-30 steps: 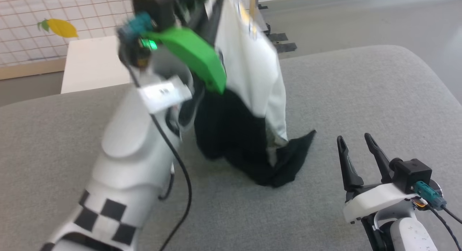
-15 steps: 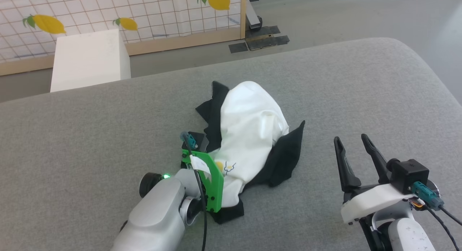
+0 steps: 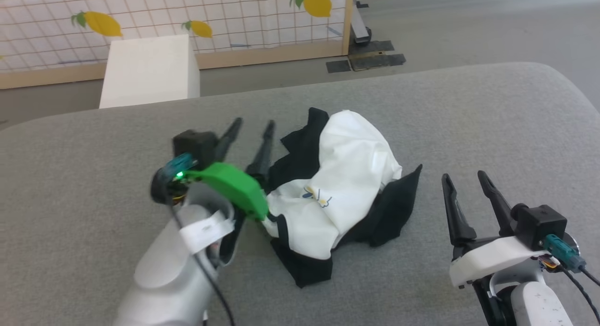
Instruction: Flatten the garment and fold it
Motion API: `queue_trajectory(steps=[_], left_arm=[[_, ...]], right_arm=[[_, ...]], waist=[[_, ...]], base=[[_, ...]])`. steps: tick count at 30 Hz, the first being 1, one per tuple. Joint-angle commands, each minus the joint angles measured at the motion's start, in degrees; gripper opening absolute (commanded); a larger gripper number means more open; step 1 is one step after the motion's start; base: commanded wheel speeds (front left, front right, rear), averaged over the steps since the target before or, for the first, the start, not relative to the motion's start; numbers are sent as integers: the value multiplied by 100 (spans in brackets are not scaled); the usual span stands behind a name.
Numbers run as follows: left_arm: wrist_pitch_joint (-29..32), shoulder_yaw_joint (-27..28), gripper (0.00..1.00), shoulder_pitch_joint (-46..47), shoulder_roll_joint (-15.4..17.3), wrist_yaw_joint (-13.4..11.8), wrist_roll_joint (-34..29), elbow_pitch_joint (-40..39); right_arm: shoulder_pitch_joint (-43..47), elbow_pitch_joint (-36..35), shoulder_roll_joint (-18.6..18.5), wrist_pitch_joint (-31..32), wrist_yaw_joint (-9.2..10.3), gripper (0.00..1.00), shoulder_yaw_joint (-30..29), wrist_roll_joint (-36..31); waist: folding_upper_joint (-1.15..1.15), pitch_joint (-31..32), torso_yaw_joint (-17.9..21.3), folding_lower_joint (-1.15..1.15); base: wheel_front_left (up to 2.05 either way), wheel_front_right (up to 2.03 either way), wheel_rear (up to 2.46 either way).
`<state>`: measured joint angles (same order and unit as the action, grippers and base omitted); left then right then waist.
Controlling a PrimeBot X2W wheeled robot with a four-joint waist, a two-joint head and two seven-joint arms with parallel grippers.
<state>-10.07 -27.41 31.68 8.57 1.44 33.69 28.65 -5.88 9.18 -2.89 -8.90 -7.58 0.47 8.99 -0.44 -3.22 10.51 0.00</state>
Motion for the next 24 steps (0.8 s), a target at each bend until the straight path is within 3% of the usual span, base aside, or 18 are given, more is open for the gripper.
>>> queue_trajectory(steps=[1, 13, 24], left_arm=[[-185, 82, 100, -232, 119, -52, -60, -89], [-491, 1251, 100, -1741, 576, -485, -605, -1509], [-492, 1961, 100, -2845, 372, -450, -998, -2021]], right_arm=[[56, -59, 2, 39, 9, 100, -27, -42], [246, -318, 2, 191, 9, 100, -176, -112], [352, -353, 2, 243, 9, 100, -172, -74]], waist=[[42, 55, -118, 0], [42, 152, -335, 0], [42, 113, -373, 0]], base=[[0, 0, 0], [0, 0, 0], [0, 0, 0]])
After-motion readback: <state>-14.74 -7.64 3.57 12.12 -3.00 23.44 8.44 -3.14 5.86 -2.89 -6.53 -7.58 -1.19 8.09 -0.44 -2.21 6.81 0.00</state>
